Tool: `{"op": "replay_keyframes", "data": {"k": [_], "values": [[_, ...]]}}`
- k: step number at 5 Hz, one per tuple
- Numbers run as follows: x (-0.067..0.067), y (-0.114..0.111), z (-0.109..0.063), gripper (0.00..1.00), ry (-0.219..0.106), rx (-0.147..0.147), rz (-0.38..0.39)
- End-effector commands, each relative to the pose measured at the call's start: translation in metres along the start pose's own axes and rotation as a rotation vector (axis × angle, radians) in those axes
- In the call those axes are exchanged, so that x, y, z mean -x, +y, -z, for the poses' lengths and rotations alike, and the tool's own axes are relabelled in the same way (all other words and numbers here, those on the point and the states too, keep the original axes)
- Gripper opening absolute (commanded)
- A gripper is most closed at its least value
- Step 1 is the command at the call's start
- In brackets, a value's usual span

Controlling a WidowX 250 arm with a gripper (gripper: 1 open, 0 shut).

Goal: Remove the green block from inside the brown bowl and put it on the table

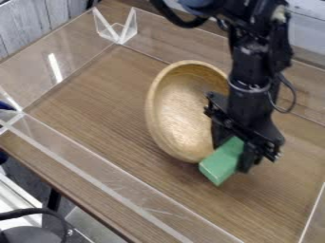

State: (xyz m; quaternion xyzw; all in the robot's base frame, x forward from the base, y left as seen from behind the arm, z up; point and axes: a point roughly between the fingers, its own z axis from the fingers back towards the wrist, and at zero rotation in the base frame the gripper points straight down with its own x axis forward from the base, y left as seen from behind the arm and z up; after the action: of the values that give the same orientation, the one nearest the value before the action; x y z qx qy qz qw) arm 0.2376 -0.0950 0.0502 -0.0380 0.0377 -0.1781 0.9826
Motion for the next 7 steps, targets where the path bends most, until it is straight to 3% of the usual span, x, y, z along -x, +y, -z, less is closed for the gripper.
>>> {"op": "replay_keyframes", "data": {"k": [1,2,7], "values": [[-0.014,-0.013,-0.004,0.0,-0.051,0.005,0.041],[-0.016,-0.017,0.009,0.0,-0.031,0.009,0.058],[-0.012,-0.009,0.013,0.0,-0.029,0.008,0.022]]}}
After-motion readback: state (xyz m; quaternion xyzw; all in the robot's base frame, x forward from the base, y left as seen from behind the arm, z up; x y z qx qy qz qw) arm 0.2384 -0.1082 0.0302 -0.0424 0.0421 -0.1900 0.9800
